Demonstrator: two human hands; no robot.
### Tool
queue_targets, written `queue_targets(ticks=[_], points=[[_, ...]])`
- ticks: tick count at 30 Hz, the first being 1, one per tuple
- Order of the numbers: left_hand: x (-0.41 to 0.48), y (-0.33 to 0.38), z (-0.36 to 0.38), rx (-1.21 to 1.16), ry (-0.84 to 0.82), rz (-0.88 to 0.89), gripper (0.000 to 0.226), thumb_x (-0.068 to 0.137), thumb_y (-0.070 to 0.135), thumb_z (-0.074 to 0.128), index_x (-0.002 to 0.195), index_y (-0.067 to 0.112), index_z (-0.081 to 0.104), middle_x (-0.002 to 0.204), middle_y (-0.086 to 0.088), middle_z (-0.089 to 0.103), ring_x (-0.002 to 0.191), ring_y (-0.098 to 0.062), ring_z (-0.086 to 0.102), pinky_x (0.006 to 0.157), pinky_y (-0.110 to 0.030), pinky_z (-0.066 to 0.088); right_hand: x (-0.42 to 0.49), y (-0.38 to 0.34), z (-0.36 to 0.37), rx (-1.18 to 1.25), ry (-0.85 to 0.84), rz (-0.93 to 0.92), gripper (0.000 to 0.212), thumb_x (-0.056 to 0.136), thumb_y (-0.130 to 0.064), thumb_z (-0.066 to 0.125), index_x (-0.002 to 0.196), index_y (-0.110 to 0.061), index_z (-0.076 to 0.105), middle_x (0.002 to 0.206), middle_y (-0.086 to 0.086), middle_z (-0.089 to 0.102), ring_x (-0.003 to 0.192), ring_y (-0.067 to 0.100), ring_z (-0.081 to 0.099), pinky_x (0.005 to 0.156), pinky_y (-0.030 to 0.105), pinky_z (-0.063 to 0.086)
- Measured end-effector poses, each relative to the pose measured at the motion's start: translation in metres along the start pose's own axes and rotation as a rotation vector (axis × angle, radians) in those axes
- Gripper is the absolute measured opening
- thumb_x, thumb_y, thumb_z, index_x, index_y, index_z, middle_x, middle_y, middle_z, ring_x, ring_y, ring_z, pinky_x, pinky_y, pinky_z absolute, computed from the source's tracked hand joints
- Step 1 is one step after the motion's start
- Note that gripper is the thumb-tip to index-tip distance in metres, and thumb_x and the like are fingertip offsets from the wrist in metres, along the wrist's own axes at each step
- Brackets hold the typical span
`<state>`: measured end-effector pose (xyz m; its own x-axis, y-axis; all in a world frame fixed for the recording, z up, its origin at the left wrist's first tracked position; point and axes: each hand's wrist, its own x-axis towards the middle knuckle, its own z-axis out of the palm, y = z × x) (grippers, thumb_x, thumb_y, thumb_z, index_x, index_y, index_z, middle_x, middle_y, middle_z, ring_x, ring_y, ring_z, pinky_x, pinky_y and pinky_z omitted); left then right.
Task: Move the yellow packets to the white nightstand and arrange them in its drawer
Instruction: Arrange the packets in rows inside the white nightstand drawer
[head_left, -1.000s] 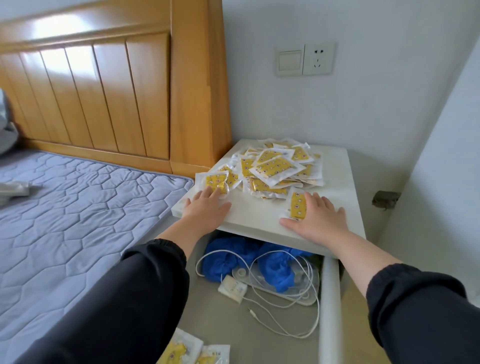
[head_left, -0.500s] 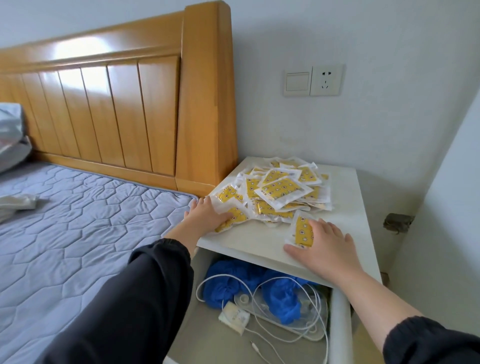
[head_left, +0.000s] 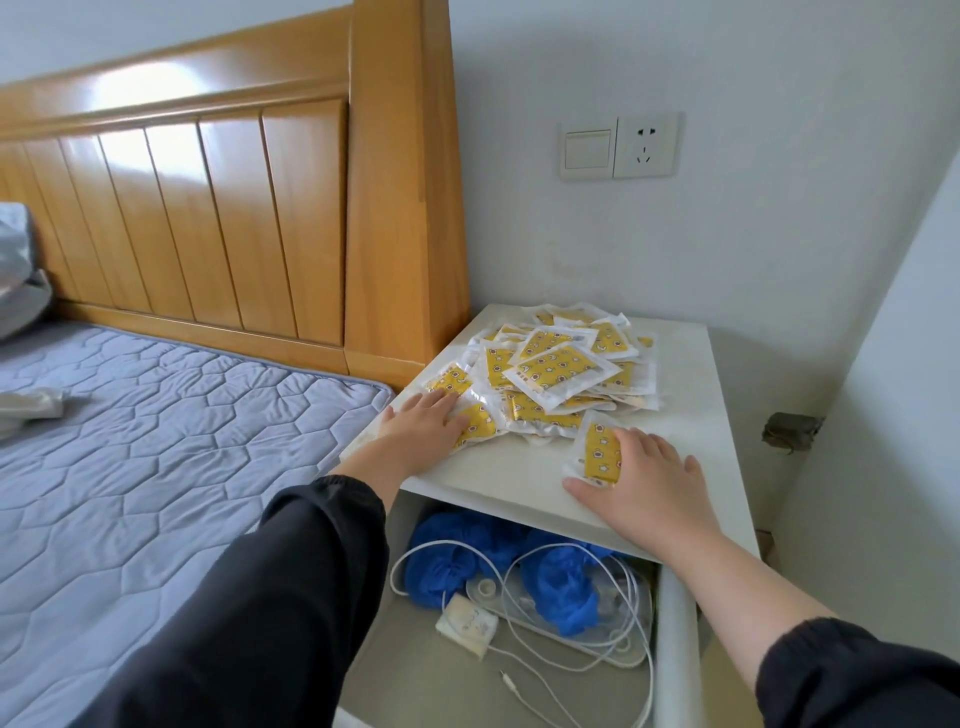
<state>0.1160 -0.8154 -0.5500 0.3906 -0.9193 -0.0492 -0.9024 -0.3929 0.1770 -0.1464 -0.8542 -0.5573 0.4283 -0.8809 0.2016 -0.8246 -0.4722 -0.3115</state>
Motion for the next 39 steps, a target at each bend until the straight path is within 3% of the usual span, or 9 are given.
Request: queue_targets(ticks=[4,8,12,18,23,26,30,34,39], points=[[-0.022,0.001,-0.003,0.122,0.203,0.033,0.052,0.098,0.053,0.027,0.14,0.024,0.04,0.14,-0.001,0.043,0.129,-0.025,0.037,0.106,-0.043,0.033,-0.002,0.0,-0.001,0.012,0.002,0.001,0.084,0.074,-0.076,0.044,0.14,-0.025,0.031,0.142,-0.007,0.04,0.134,0.018,0.033,0.113,0.048,0.022],[-0.031,-0.006,-0.004,0.148,0.286,0.077,0.051,0.094,0.058,0.037,0.125,0.022,0.054,0.133,0.0,0.046,0.128,-0.021,0.037,0.107,-0.039,0.029,-0.002,-0.001,-0.001,0.012,0.001,0.003,0.084,0.074,-0.077,0.042,0.139,-0.025,0.032,0.141,-0.006,0.041,0.133,0.018,0.034,0.112,0.049,0.024],[-0.025,-0.014,-0.018,0.061,0.079,0.114,0.051,0.09,0.061,0.047,0.119,0.019,0.05,0.156,0.0,0.02,0.147,-0.022,0.006,0.119,-0.046,0.007,-0.002,-0.001,-0.001,0.013,0.002,0.002,0.084,0.074,-0.077,0.042,0.14,-0.025,0.031,0.141,-0.006,0.041,0.133,0.018,0.034,0.112,0.049,0.023],[-0.005,-0.019,-0.034,0.031,-0.156,0.024,0.071,0.07,0.077,0.058,0.114,0.023,0.042,0.127,-0.002,0.048,0.11,-0.019,0.045,0.094,-0.038,0.041,-0.001,-0.002,-0.002,0.007,-0.006,0.007,0.082,0.075,-0.074,0.045,0.14,-0.026,0.032,0.142,-0.006,0.04,0.134,0.018,0.032,0.112,0.048,0.022],[-0.004,-0.011,-0.043,0.116,-0.185,0.012,0.106,0.068,0.076,0.061,0.149,0.02,0.023,0.148,-0.006,0.034,0.134,-0.026,0.036,0.107,-0.045,0.037,-0.001,-0.001,-0.001,-0.01,-0.004,0.006,0.082,0.077,-0.074,0.044,0.142,-0.026,0.032,0.145,-0.006,0.038,0.136,0.019,0.03,0.112,0.049,0.021],[-0.004,-0.009,-0.043,0.175,-0.179,0.018,0.102,0.068,0.08,0.056,0.144,0.015,0.037,0.139,-0.007,0.044,0.122,-0.024,0.047,0.102,-0.04,0.042,-0.001,-0.002,-0.001,-0.014,-0.01,0.011,0.08,0.078,-0.073,0.044,0.142,-0.026,0.033,0.146,-0.005,0.037,0.136,0.019,0.029,0.112,0.049,0.021],[-0.013,-0.008,-0.038,0.042,-0.106,0.051,0.088,0.076,0.068,0.061,0.145,0.019,0.036,0.148,-0.002,0.036,0.134,-0.025,0.035,0.108,-0.041,0.035,-0.002,-0.002,-0.002,-0.007,-0.01,0.02,0.079,0.077,-0.073,0.045,0.14,-0.026,0.035,0.144,-0.004,0.038,0.136,0.02,0.029,0.112,0.048,0.021],[-0.026,-0.001,-0.02,-0.154,0.024,0.033,0.068,0.086,0.058,0.057,0.139,0.019,0.039,0.136,-0.004,0.047,0.118,-0.021,0.045,0.091,-0.03,0.037,0.0,0.0,0.001,-0.03,0.007,0.045,0.077,0.079,-0.071,0.042,0.139,-0.024,0.036,0.143,-0.002,0.037,0.135,0.021,0.03,0.111,0.048,0.024],[-0.028,0.005,-0.008,-0.09,0.153,0.007,0.071,0.089,0.061,0.047,0.147,0.025,0.031,0.143,-0.004,0.036,0.134,-0.026,0.031,0.105,-0.04,0.033,0.003,0.002,0.002,-0.021,0.03,0.076,0.076,0.083,-0.071,0.04,0.141,-0.02,0.038,0.154,0.001,0.025,0.142,0.023,0.019,0.114,0.05,0.019]])
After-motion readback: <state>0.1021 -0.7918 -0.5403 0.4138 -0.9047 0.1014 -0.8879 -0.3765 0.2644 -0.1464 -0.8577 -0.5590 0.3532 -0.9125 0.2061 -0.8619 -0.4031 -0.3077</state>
